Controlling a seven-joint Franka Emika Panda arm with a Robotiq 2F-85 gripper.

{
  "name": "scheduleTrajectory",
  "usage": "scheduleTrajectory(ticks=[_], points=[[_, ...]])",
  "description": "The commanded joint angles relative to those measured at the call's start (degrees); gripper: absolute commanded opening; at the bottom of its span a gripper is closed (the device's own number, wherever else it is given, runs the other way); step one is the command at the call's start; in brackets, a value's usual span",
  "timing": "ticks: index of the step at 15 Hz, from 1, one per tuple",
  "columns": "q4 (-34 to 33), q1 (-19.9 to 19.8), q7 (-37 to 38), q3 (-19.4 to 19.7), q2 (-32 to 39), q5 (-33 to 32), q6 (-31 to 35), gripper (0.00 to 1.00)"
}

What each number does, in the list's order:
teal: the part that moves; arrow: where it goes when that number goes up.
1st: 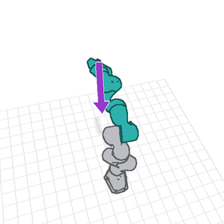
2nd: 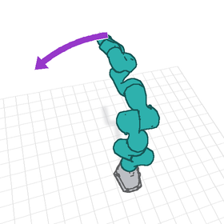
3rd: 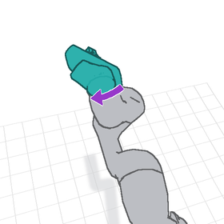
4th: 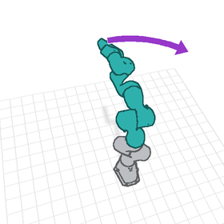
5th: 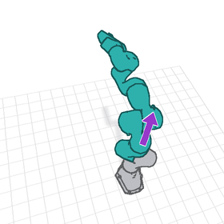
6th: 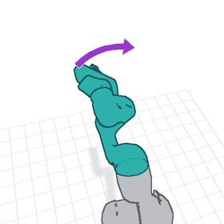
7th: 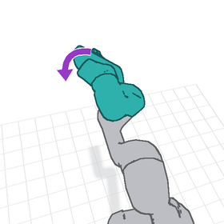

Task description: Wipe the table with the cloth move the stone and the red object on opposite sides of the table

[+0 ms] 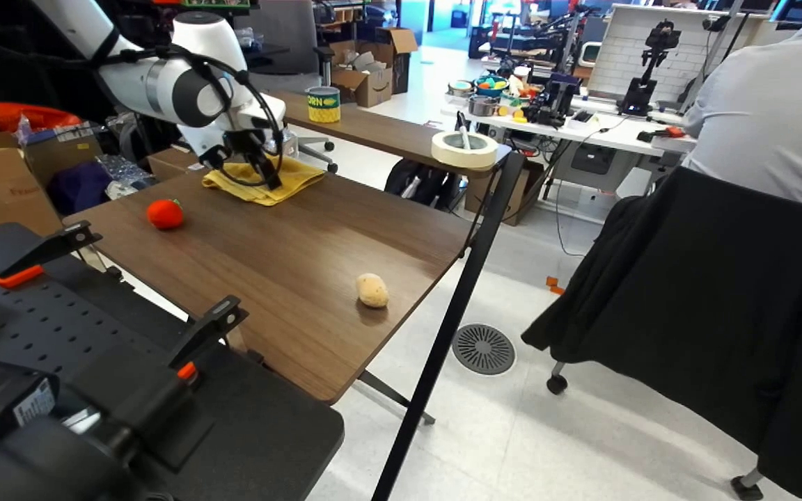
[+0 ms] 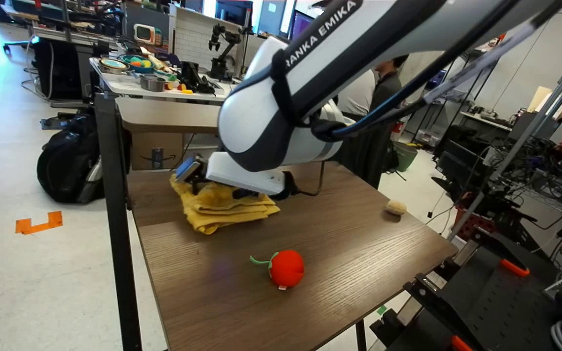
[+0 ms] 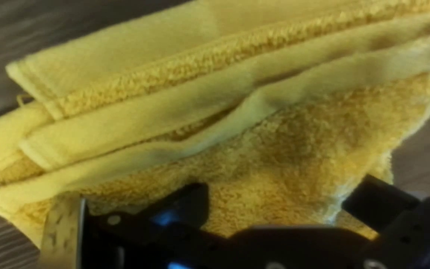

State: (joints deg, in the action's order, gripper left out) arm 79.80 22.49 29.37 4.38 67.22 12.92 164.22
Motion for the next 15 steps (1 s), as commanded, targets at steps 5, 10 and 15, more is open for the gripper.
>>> scheduleTrajectory(ticks=[5, 10, 15], points=[[3.8, -6.9, 5.8, 13.7, 1.9, -1.1, -1.5, 1.0], [11.6, -4.9, 3.1, 13.5, -1.7, -3.8, -0.6, 1.0], [21.0, -0.4, -2.8, 7.4, -8.2, -6.4, 1.5, 1.0]])
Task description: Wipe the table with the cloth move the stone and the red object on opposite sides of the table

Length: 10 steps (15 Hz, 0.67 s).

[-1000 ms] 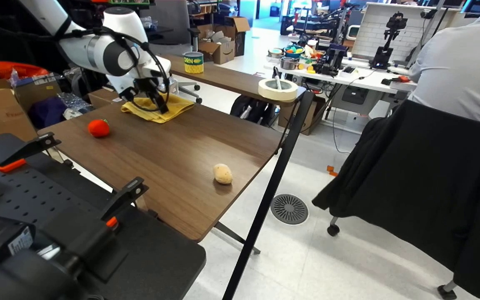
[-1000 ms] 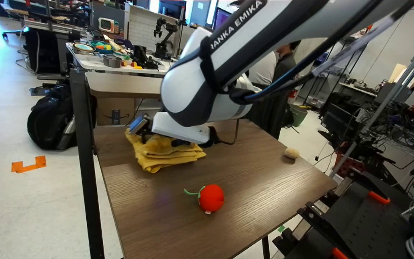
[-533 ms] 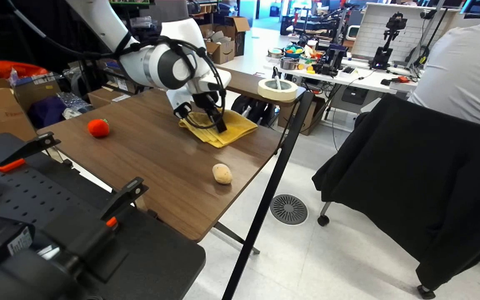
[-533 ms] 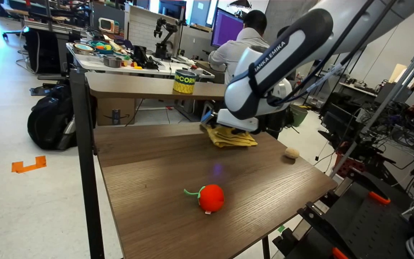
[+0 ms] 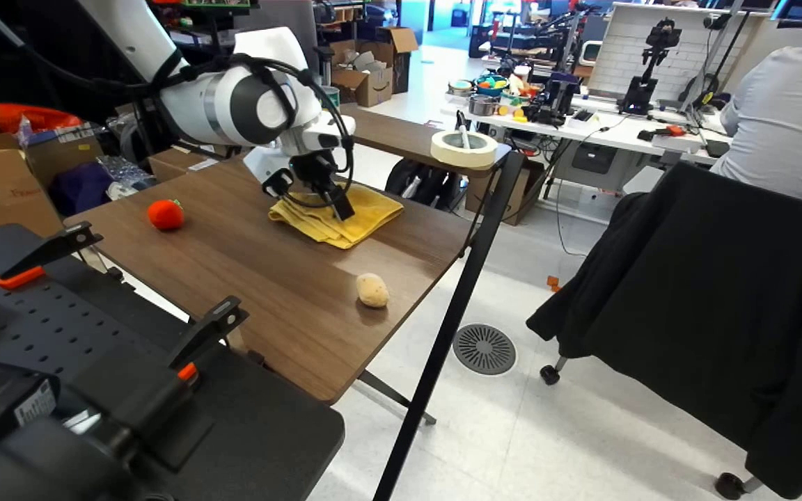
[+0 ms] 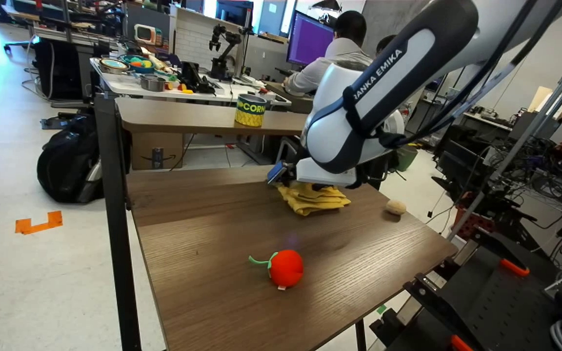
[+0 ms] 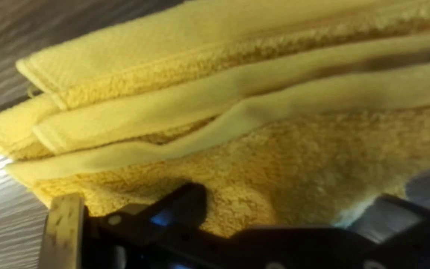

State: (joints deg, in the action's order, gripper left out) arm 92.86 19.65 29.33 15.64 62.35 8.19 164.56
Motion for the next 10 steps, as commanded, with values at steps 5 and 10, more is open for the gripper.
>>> scheduleTrajectory(ticks=[5, 10], points=[[14.2, 5.7, -2.0, -2.4, -8.2, -3.1, -8.3, 1.0], [17.4, 2.2, -2.3, -1.4, -11.0, -5.7, -19.4, 1.0]])
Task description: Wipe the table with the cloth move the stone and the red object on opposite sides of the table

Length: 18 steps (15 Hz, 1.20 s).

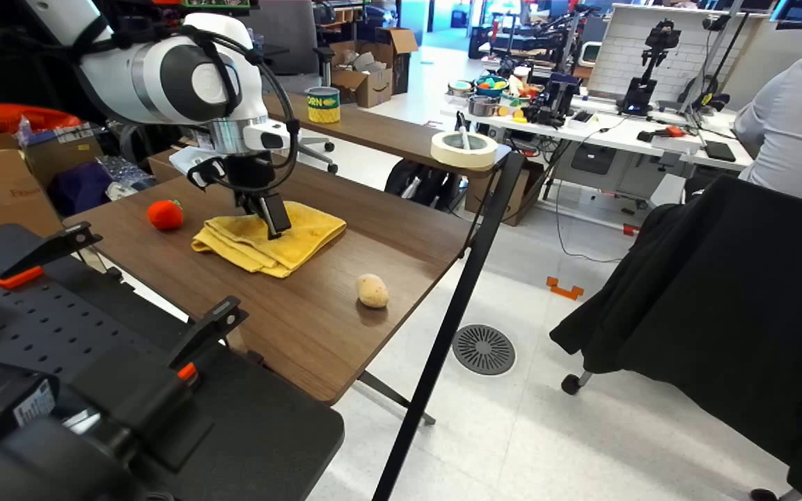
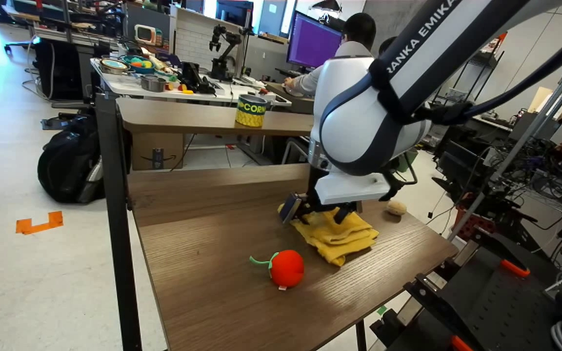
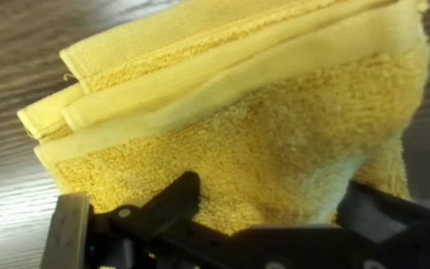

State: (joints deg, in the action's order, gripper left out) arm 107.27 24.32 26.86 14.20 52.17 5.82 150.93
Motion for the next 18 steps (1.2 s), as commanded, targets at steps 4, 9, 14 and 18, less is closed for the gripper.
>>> scheduleTrajectory(ticks=[4, 9, 14, 18], points=[[1.8, -4.7, 0.9, -1.3, -2.0, -4.8, -7.5, 1.0], [3.5, -2.8, 1.7, 0.2, -1.5, -7.8, -6.9, 1.0], [7.0, -4.6, 0.0, -0.7, -0.3, -13.6, -4.4, 1.0], [9.6, -9.2, -6.1, -3.9, -2.1, -12.7, -7.0, 1.0]])
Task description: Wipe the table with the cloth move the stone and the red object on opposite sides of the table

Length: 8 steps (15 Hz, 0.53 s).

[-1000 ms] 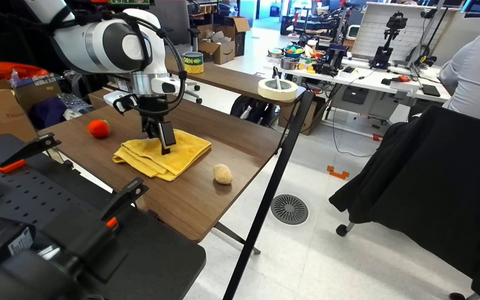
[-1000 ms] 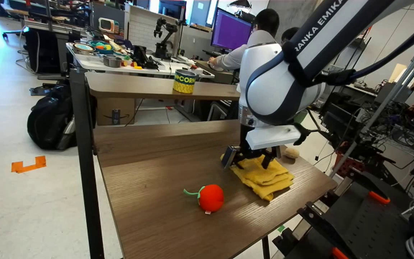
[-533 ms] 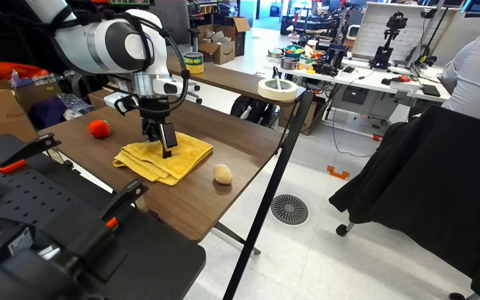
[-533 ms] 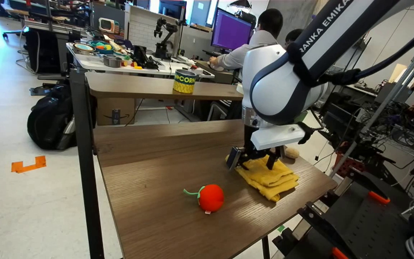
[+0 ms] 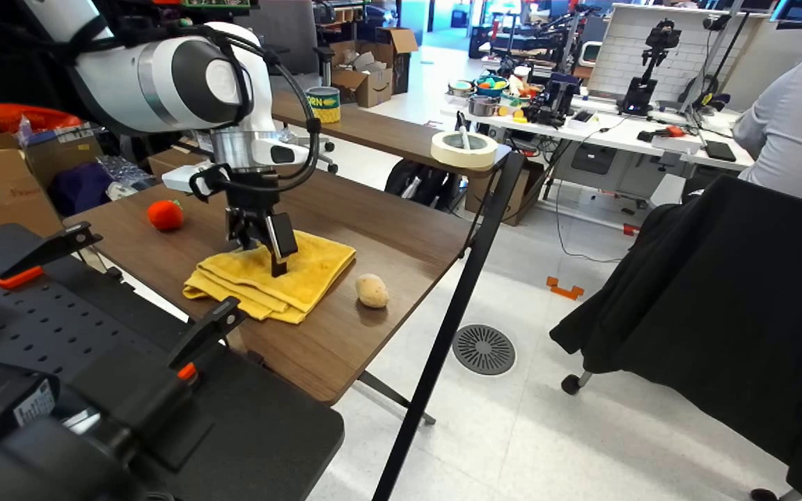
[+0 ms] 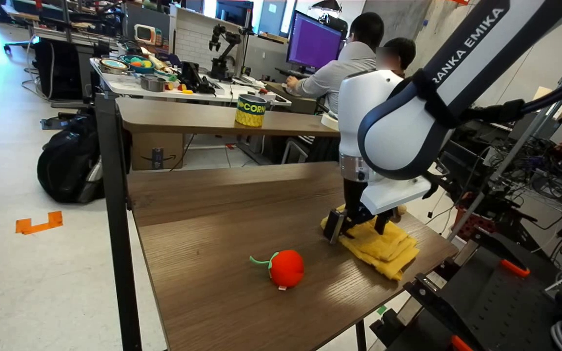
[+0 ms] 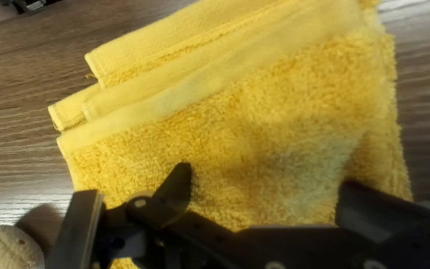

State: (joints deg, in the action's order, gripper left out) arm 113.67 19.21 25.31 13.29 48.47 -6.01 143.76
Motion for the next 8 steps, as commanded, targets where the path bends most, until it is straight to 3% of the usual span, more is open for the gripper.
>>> scheduleTrajectory(ticks=[1, 5, 8], points=[[3.5, -4.7, -6.1, -3.0, 1.4, -1.4, -1.0, 1.0], [2.2, -6.5, -6.0, -0.8, 3.1, -2.6, -3.8, 1.0], [1.4, -7.5, -2.4, -0.7, 4.6, -1.1, 5.6, 1.0]])
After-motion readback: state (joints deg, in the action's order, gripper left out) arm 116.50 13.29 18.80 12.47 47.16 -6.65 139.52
